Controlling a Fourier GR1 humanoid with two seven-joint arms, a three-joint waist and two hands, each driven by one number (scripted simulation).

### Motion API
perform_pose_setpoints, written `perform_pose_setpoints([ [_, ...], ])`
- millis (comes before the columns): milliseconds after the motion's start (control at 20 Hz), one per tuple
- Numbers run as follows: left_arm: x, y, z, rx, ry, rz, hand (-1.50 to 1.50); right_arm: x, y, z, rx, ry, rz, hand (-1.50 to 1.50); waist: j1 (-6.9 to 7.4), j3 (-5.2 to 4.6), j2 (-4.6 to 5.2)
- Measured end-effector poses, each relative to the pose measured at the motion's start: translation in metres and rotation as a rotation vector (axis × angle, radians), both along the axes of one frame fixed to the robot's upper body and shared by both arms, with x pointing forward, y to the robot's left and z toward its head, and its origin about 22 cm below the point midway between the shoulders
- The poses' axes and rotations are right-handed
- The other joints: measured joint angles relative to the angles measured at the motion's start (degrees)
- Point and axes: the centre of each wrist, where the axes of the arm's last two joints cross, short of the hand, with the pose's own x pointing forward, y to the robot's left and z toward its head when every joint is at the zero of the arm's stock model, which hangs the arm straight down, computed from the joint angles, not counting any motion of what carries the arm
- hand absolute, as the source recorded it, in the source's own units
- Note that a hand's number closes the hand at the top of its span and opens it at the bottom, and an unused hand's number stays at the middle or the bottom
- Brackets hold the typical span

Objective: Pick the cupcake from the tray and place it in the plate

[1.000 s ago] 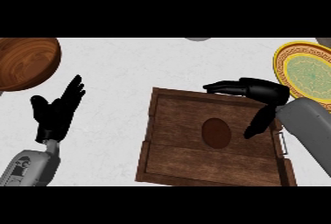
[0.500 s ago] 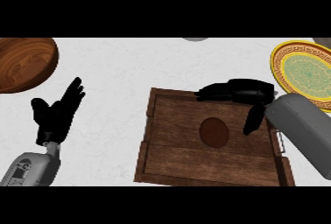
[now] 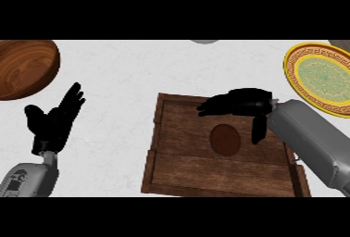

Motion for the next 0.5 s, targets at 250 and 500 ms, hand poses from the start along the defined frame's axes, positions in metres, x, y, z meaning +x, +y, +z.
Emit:
perform_pose_setpoints([
  [250,0.000,-0.003,-0.001,0.002,0.005,0.000,0.00,0.001,0.015,-0.002,-0.030,-0.016,0.006,-1.50,-0.07,0.00,-0.03],
  [500,0.004,-0.006,0.001,-0.003,0.001,-0.002,0.00,-0.004,0.026,-0.012,-0.045,-0.021,0.010,-1.50,-0.19,-0.01,-0.05],
])
